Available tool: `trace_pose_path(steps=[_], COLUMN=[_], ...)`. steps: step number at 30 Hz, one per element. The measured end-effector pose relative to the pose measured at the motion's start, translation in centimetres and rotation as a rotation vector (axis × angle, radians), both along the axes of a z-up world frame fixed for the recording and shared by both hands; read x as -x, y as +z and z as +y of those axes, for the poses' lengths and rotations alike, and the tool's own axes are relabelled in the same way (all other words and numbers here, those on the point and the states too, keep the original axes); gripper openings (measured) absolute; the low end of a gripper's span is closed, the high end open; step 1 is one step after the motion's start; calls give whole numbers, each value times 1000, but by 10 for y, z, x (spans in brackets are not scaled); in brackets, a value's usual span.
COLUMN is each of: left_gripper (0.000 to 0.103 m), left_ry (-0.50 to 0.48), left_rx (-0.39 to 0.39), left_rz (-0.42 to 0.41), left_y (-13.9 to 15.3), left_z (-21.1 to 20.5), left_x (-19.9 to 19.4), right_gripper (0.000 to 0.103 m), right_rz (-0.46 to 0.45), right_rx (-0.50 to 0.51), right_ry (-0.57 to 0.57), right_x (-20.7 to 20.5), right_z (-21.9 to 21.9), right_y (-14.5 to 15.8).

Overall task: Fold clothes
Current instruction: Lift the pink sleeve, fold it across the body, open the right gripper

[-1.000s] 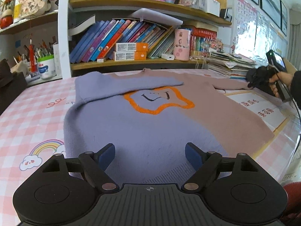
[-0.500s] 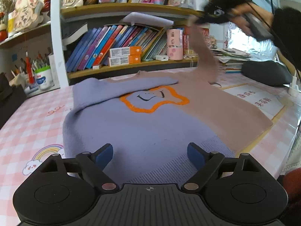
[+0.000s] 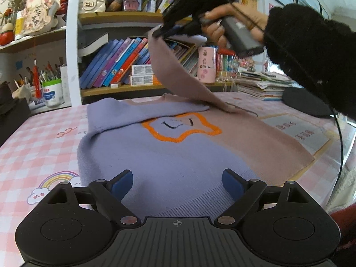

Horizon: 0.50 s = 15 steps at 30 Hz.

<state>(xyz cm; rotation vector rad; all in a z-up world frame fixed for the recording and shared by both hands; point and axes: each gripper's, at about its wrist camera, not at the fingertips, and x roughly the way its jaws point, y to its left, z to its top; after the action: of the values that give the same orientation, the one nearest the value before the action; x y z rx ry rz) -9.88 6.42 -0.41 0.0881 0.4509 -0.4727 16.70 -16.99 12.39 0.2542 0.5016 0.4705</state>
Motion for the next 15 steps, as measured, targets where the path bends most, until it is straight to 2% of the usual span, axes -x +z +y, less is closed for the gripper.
trace_pose_path(steps=[7,10,11,13,15], left_gripper=[90,90,90,90,90], left_ry=[3,1,2,8,19], left_rx=[17,15,13,12,19], left_rz=[-2,-6,-8,-13,-19], left_y=[2,3,3,5,6], left_z=[3,3,3,5,10], left_x=[1,2,2,3,4], right_gripper=[11,27,36,38,38], right_rz=[83,102,106,124,140], right_rx=[3,-23,-36,-24,51], right_ry=[15,20,26,52,86], right_x=[-14,-13,-11,-4,12], right_z=[18,15,13,11,9], right_y=[-25,-28,-27,-25,-23])
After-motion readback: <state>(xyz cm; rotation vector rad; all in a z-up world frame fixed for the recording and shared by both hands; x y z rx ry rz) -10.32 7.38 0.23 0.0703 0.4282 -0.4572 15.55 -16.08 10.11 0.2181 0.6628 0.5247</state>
